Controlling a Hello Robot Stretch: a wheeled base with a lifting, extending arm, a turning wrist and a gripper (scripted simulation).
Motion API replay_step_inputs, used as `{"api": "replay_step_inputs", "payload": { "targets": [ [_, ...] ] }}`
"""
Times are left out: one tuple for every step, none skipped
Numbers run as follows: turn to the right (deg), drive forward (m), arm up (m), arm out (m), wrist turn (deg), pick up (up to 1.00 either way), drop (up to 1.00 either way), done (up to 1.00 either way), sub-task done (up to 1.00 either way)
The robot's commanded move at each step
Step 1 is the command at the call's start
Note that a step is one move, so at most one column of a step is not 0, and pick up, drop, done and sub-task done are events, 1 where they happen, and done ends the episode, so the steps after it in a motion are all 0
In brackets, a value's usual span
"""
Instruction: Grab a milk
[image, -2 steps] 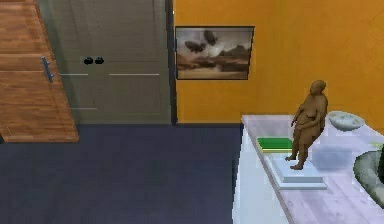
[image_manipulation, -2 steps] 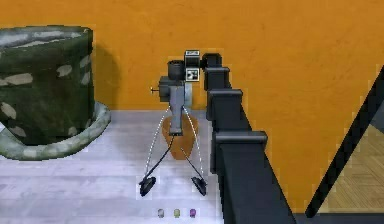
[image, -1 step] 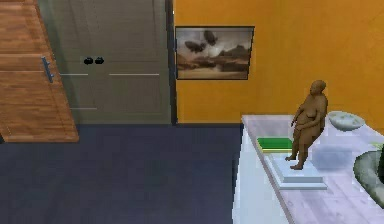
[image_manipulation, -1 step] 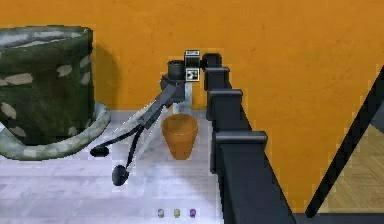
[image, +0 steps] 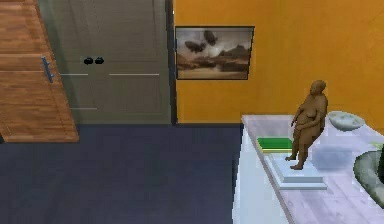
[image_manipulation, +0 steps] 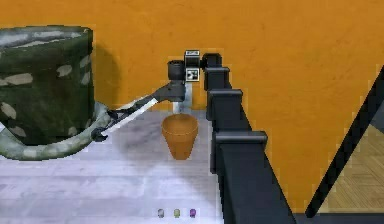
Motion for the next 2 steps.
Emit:
{"api": "replay_step_inputs", "payload": {
  "targets": [
    [0.0, 0.0, 0.0, 0.0, 45.0, 0.0, 0.0, 0.0, 0.0],
    [0.0, 0.0, 0.0, 0.0, 36.0, 0.0, 0.0, 0.0, 0.0]
  ]
}}
